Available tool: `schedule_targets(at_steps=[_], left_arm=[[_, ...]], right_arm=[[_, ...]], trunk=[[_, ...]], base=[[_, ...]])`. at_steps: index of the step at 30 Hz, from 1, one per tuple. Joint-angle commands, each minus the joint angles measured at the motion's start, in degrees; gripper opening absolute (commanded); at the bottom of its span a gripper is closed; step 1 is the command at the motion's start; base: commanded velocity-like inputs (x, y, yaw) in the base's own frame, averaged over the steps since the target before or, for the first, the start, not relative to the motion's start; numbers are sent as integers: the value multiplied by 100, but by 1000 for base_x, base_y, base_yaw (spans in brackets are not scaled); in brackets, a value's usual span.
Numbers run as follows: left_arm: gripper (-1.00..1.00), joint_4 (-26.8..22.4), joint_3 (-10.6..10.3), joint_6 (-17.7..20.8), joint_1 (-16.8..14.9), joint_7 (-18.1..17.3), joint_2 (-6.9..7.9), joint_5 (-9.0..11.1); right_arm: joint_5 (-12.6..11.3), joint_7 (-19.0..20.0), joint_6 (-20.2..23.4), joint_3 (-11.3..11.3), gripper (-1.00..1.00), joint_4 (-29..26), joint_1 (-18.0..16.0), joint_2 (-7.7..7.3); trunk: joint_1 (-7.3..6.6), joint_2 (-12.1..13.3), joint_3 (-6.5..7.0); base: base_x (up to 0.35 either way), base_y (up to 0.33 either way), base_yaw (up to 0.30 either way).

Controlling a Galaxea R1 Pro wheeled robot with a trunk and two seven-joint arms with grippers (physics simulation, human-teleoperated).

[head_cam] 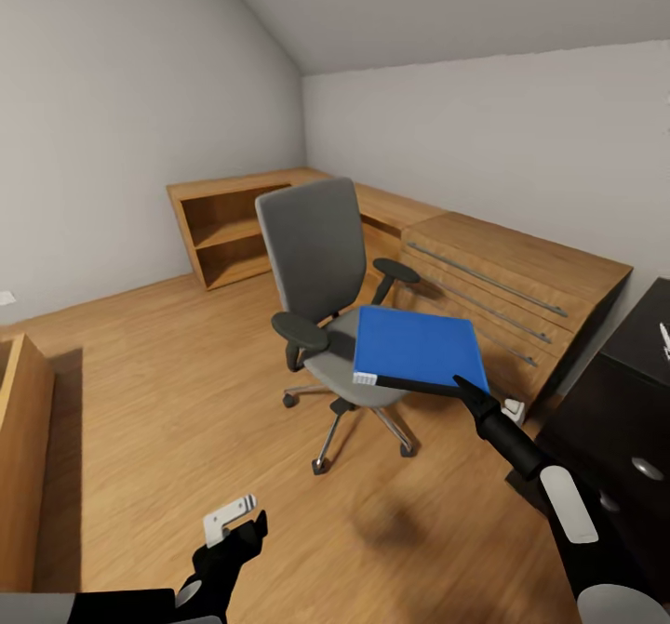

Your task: In the bedroom, organize the workspace by keeping the computer under the desk, ensuring the monitor is on the desk, placing the keyboard on the desk next to the monitor, placing the mouse on the desk next to the keyboard, moving the folder from the swivel chair onto the desk next to the mouse, stacking the notebook on top of the folder with the pen on top of the notebook, and positioning the swivel chair next to the desk.

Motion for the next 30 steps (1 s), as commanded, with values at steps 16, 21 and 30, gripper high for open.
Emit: schedule_targets(at_steps=[16, 21, 30], left_arm=[[100, 55, -51, -16, -9, 14, -27, 7], [100, 324, -481, -21, -9, 14, -174, 36], [100, 1061, -1393, -37, -9, -34, -399, 1143]], right_arm=[[-29, 3, 49, -9, -100, -24, -1, -7], [-29, 3, 49, -9, -100, -35, -1, -92], [-37, 3, 57, -9, -100, -224, 93, -120]], trunk=[[-353, 641, 419], [-463, 841, 552], [-660, 1202, 792]], base=[[-1, 0, -65], [0, 0, -67], [0, 0, -67]])
